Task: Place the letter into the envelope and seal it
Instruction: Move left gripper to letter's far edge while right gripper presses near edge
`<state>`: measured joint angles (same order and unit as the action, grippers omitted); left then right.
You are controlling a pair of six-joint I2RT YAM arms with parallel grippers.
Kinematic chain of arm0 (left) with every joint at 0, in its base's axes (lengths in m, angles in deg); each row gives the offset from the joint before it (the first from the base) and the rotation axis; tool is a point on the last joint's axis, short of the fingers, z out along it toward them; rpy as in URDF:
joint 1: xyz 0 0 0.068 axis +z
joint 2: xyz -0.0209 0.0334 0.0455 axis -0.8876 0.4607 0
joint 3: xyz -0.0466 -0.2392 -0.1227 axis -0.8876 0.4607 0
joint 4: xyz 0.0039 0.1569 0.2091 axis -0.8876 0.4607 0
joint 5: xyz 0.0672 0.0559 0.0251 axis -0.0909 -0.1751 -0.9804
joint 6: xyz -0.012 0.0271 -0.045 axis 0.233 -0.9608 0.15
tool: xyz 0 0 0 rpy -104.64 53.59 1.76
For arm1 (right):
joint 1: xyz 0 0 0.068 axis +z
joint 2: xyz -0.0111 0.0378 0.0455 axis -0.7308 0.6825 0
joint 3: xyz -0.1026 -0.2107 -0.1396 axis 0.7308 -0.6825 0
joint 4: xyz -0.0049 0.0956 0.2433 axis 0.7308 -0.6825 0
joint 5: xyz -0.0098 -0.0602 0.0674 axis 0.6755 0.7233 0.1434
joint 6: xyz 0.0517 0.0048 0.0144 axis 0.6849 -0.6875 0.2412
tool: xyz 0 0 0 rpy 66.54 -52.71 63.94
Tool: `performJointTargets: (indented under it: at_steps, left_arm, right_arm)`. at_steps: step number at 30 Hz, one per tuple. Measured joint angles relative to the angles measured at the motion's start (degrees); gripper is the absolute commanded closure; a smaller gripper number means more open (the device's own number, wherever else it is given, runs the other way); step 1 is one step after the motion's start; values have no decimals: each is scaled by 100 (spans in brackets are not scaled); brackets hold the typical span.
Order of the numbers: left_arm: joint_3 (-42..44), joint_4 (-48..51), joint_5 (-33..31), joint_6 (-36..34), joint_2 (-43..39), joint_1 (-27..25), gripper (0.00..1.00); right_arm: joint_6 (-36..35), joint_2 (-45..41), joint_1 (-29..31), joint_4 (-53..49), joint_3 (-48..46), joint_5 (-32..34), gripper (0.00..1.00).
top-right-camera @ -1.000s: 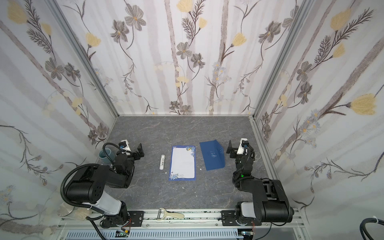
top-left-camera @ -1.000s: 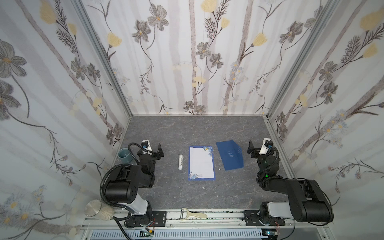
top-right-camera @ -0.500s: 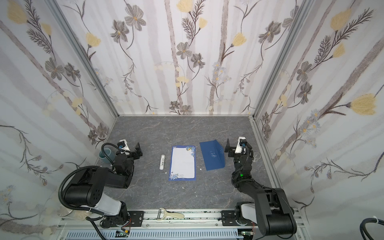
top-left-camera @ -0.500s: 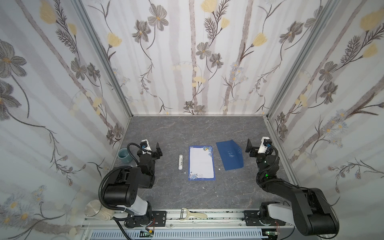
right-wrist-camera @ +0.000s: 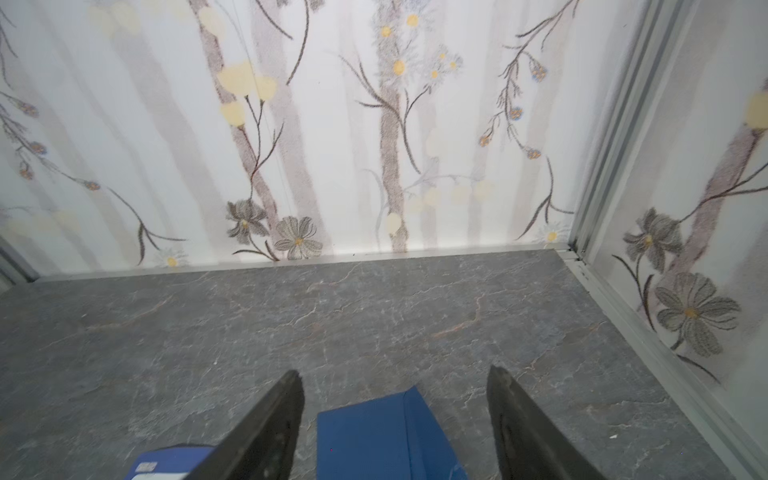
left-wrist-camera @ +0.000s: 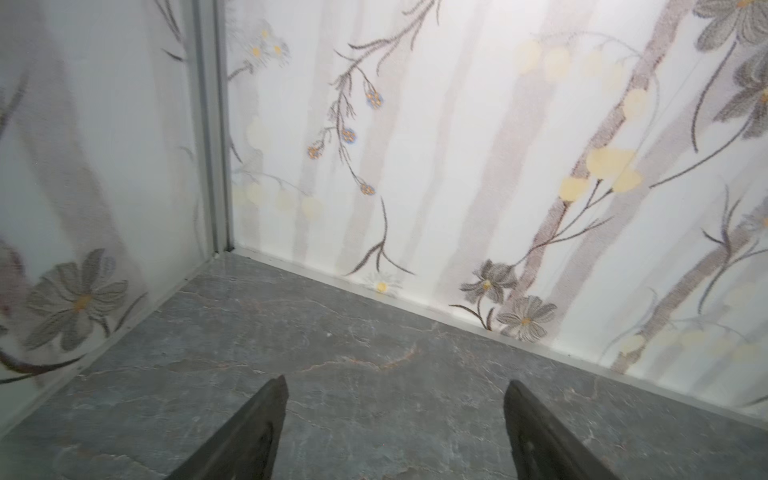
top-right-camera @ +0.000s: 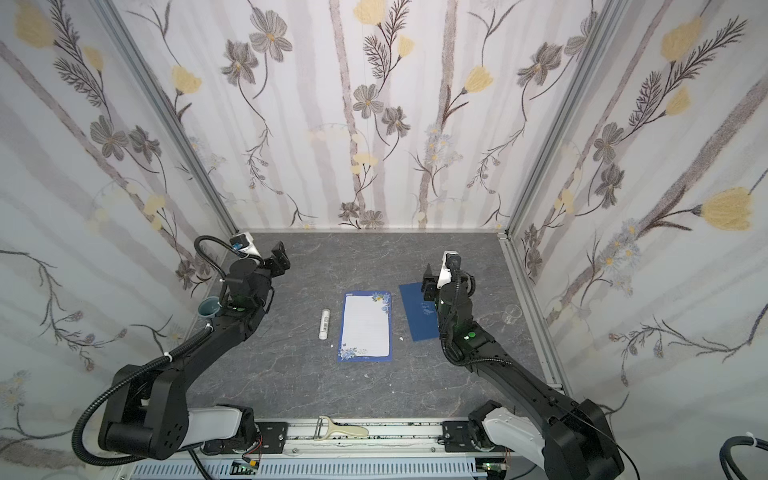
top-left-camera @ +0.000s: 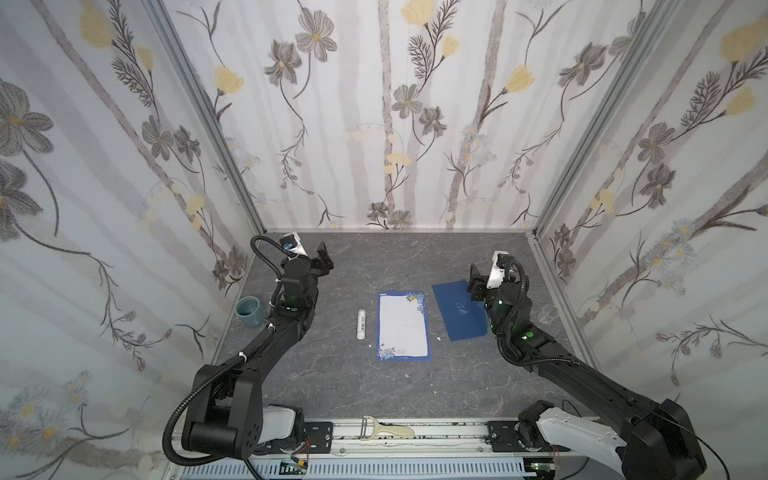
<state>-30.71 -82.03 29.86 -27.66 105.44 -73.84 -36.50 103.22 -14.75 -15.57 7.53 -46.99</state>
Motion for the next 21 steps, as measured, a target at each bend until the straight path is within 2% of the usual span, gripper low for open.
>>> performJointTargets:
  at_steps: [3,8,12,18,21]
  left_arm:
    - [-402,763,461,195,417,-251,21]
    - [-627,1443,946,380,835,-590,20]
    - [-835,1589,1108,446,1128,-726,21]
    - [-1163,1672,1449,490,1801,-922,22]
    - [-1327,1681,1582,529,2100,-988,23]
  right_arm:
    - [348,302,367,-509,197,-151,49]
    - [756,916,682,-1126,560,-575,64]
    - [1078,1281,785,-1478,568,-1071,72]
    - [1353,1851,859,-1725,940,-1646,92]
    - [1438,2310,887,-1812,1117,-1961,96]
